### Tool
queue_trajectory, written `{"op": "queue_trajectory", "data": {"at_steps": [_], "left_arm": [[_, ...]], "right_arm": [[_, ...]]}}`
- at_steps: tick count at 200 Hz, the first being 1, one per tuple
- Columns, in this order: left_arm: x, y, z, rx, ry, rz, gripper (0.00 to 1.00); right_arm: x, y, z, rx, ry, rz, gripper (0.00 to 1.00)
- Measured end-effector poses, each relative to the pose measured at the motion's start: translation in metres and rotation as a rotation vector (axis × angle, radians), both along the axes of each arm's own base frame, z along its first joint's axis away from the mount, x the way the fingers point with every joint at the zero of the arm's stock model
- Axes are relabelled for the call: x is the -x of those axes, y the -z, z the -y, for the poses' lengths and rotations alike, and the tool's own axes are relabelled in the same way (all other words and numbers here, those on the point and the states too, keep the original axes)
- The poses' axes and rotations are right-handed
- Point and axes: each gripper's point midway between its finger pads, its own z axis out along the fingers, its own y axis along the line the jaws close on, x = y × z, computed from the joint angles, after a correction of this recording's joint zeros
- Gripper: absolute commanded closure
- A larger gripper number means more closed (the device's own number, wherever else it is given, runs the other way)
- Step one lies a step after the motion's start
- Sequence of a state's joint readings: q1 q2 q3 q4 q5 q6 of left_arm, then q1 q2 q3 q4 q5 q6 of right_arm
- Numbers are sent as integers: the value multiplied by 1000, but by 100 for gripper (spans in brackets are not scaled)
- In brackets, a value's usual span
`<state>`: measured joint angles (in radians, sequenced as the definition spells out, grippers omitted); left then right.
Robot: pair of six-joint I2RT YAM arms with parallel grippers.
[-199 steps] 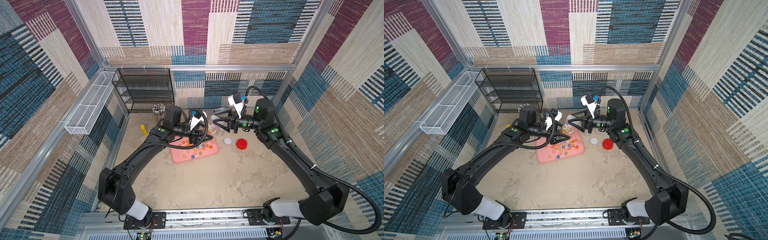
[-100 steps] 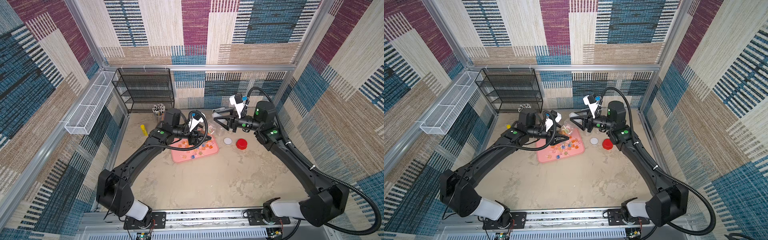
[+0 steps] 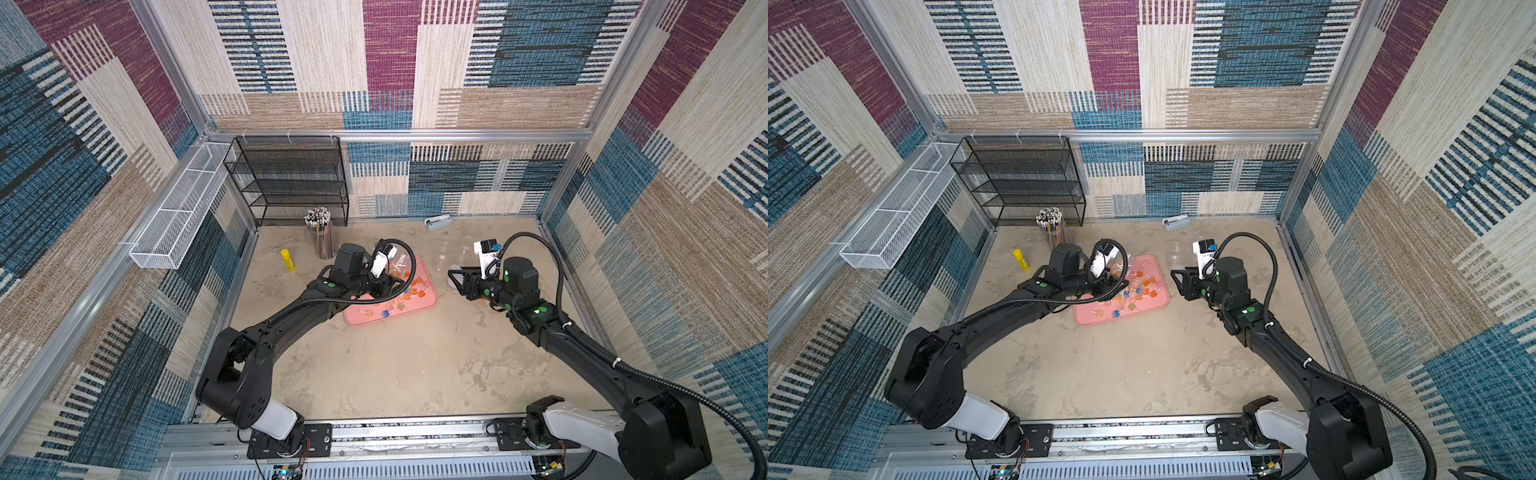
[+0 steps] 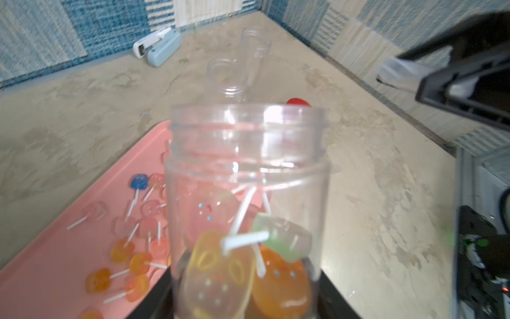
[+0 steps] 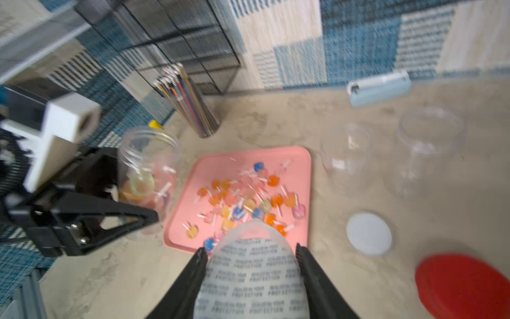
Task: Pour the candies out of the jar
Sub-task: Place the lid at the center of the board.
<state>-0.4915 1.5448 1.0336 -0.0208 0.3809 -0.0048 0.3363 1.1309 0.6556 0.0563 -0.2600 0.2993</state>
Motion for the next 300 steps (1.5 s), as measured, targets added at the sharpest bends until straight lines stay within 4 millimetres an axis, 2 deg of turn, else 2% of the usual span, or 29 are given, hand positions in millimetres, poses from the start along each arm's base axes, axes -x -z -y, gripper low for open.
{"op": "queue_trajectory", "data": {"at_steps": [30,61,139,185,219,234,246,264,300], "left_arm": [[-5,15,-5,-40,-59,-18,100],[-9,23,-9,-72,-91,-18,100],[-12,21,-11,-84,-108,-6,100],[-13,15,-11,-76,-108,7,100],[-13,14,-11,-77,-110,9,100],[-14,12,-10,-75,-111,12,100],[-15,9,-10,-75,-110,15,100],[-16,4,-9,-78,-106,20,100],[-21,-7,-2,-123,-45,30,100]], "right_arm": [[17,61,23,7,120,-110,54],[29,104,37,12,206,-193,54],[20,146,42,68,291,-265,51],[17,155,39,81,288,-278,40],[15,154,39,81,296,-276,20],[11,145,38,75,297,-264,12],[3,130,36,64,297,-235,8],[-14,95,36,38,299,-169,0],[-49,37,51,13,344,-69,0]]}}
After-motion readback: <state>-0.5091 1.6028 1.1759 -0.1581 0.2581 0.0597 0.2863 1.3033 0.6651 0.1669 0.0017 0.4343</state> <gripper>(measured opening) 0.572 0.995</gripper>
